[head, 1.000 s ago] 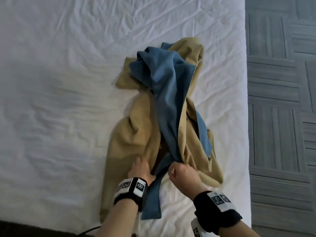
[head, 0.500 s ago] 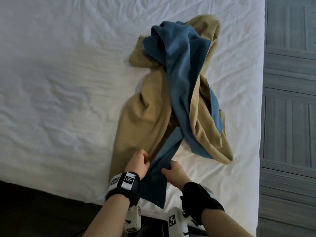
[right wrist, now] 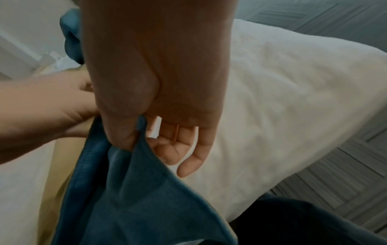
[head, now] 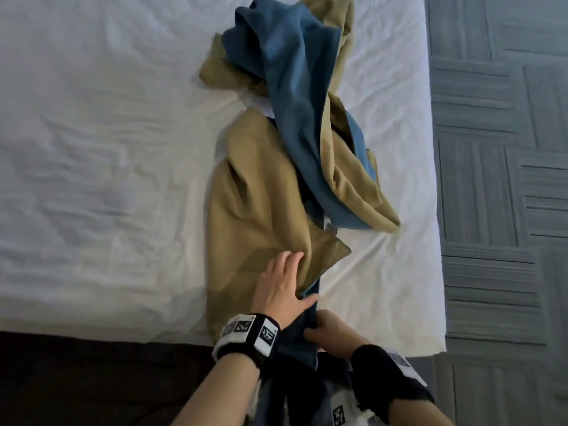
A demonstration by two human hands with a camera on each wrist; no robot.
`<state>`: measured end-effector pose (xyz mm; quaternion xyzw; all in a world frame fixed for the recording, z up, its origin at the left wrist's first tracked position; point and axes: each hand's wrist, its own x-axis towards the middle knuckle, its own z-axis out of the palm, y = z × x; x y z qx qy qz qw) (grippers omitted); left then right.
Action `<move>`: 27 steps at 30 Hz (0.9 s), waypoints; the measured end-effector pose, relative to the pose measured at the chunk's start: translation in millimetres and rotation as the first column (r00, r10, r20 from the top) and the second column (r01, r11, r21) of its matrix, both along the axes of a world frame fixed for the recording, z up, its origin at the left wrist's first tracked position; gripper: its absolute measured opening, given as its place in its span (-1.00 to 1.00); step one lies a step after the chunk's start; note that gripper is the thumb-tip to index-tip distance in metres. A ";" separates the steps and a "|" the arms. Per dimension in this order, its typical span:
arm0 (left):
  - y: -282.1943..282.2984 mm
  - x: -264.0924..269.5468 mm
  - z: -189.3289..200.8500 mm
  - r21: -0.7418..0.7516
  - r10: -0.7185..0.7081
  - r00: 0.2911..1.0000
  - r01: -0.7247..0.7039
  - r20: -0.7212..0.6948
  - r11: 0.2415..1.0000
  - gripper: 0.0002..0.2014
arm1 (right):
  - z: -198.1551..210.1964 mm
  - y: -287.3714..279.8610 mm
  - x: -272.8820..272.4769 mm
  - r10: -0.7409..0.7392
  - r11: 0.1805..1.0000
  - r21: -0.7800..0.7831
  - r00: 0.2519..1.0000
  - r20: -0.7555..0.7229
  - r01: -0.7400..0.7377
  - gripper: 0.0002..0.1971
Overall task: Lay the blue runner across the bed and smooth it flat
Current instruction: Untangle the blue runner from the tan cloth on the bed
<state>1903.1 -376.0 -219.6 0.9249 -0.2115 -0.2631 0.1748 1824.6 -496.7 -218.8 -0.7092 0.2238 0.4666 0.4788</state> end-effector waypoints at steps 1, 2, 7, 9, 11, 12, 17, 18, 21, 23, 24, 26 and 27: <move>1.1 -3.2 -1.2 0.026 0.009 1.000 -0.009 0.018 1.000 -0.33 | -0.7 4.9 -5.0 -0.038 0.999 0.000 0.999 0.009 0.038 -0.72; 3.0 -4.0 -1.6 0.031 0.027 0.999 -0.028 0.046 0.999 -0.45 | -1.5 8.9 -9.9 -0.081 0.997 -0.002 0.996 0.022 0.081 -0.72; 29.0 0.1 0.6 -0.059 0.391 0.919 -0.388 0.052 0.920 -0.65 | -5.6 4.1 -36.1 -0.181 0.963 -0.171 0.969 0.167 0.210 -0.82; 58.1 3.4 3.7 -0.056 0.624 0.782 -0.622 0.009 0.781 -0.62 | -2.8 -15.4 -53.6 -0.225 0.899 -0.316 0.939 0.260 0.304 -0.87; 98.2 2.4 4.9 -0.008 0.758 0.651 -0.759 -0.021 0.651 -0.65 | -0.2 -45.6 -77.9 -0.254 0.813 -0.447 0.917 0.307 0.374 -0.85; 120.0 -1.1 4.8 0.063 0.793 0.607 -0.791 -0.047 0.609 -0.66 | 1.4 -61.5 -90.7 -0.241 0.779 -0.509 0.925 0.294 0.366 -0.83; 188.2 -50.6 -2.7 0.462 0.832 0.501 -0.695 -0.238 0.551 -0.58 | -0.8 -95.0 -122.7 -0.054 0.804 -0.594 0.997 -0.060 0.008 -0.71; 189.8 -57.4 -2.3 0.491 0.841 0.491 -0.688 -0.229 0.535 -0.47 | -0.8 -92.6 -118.0 -0.030 0.802 -0.597 0.995 -0.095 -0.033 -0.67; 174.9 -60.2 7.5 0.360 0.906 0.417 -0.836 -0.071 0.414 -0.11 | 3.2 -79.2 -93.5 -0.048 0.774 -0.633 0.999 -0.026 0.021 -0.43; 159.8 -49.4 12.0 0.257 0.860 0.509 -0.833 0.008 0.491 -0.10 | 4.7 -72.8 -73.6 -0.082 0.762 -0.629 0.986 0.146 0.156 -0.30; 153.4 -41.4 11.3 0.221 0.825 0.564 -0.808 0.023 0.546 -0.13 | 3.8 -71.4 -64.0 -0.082 0.760 -0.619 0.974 0.211 0.198 -0.26; 140.7 -23.4 7.9 0.189 0.764 0.643 -0.758 0.052 0.625 -0.18 | -1.3 -72.5 -46.2 -0.102 0.752 -0.600 0.947 0.304 0.273 -0.22; 136.5 -13.4 5.3 0.170 0.743 0.667 -0.741 0.063 0.650 -0.20 | -5.0 -74.1 -39.3 -0.125 0.745 -0.587 0.931 0.344 0.317 -0.22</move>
